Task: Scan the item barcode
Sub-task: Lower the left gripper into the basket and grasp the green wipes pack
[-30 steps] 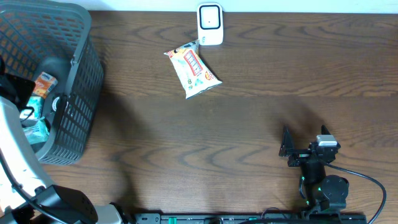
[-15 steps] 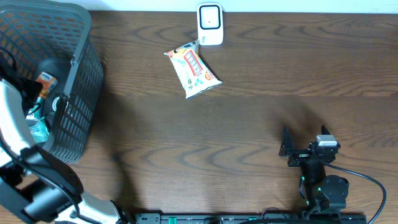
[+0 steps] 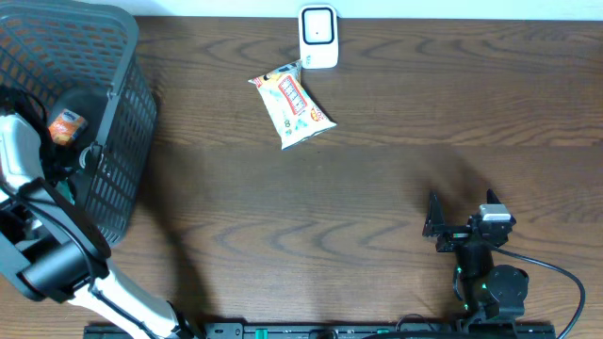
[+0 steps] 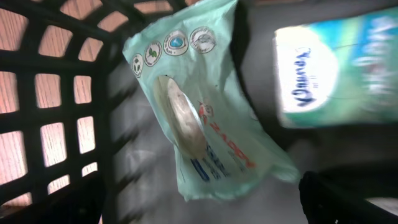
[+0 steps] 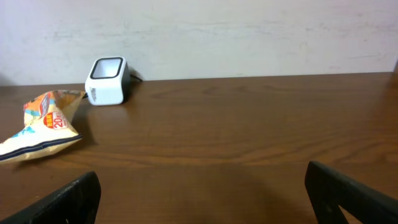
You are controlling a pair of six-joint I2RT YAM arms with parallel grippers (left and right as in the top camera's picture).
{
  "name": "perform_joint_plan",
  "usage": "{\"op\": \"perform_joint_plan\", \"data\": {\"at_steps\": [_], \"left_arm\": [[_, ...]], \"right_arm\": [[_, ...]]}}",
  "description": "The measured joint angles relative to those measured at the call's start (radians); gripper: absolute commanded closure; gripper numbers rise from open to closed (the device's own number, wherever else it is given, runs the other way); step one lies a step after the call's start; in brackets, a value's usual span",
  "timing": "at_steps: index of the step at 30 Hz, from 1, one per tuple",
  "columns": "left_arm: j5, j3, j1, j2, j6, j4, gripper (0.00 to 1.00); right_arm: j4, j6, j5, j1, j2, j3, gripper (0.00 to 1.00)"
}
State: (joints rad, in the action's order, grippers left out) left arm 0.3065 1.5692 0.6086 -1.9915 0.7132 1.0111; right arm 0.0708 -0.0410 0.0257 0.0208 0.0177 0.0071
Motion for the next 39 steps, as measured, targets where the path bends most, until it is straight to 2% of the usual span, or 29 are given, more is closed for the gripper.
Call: {"op": "perform_joint_plan", "data": {"at_steps": [5, 8, 10, 23, 25, 29, 31, 33, 35, 39], "left_arm": [[0.007, 0.0, 0.002, -0.04, 0.028, 0.008, 0.01], [0.01, -0.001, 0.007, -0.042, 0.056, 0.011, 0.11], [0.013, -0.001, 0.013, -0.042, 0.068, 0.01, 0.14], [0.014, -0.031, 0.023, -0.042, 0.077, -0.079, 0.14], [0.018, -0.072, 0.023, -0.042, 0.084, -0.092, 0.2], [0.031, -0.114, 0.023, -0.04, 0.098, -0.13, 0.49], [0.038, -0.122, 0.023, -0.04, 0.104, -0.133, 0.55], [0.04, -0.126, 0.023, -0.04, 0.1, -0.128, 0.69], [0.04, -0.126, 0.023, -0.04, 0.098, -0.125, 0.73], [0.043, -0.126, 0.023, -0.038, 0.098, -0.098, 0.74]], "right_arm": [[0.0, 0.0, 0.0, 0.0, 0.0, 0.0, 0.01], [0.0, 0.0, 0.0, 0.0, 0.0, 0.0, 0.01], [0.0, 0.0, 0.0, 0.0, 0.0, 0.0, 0.01], [0.0, 0.0, 0.0, 0.0, 0.0, 0.0, 0.01], [0.0, 0.0, 0.0, 0.0, 0.0, 0.0, 0.01], [0.0, 0.0, 0.0, 0.0, 0.0, 0.0, 0.01], [0.0, 0.0, 0.0, 0.0, 0.0, 0.0, 0.01], [0.0, 0.0, 0.0, 0.0, 0.0, 0.0, 0.01], [0.0, 0.0, 0.0, 0.0, 0.0, 0.0, 0.01], [0.0, 0.0, 0.0, 0.0, 0.0, 0.0, 0.01]]}}
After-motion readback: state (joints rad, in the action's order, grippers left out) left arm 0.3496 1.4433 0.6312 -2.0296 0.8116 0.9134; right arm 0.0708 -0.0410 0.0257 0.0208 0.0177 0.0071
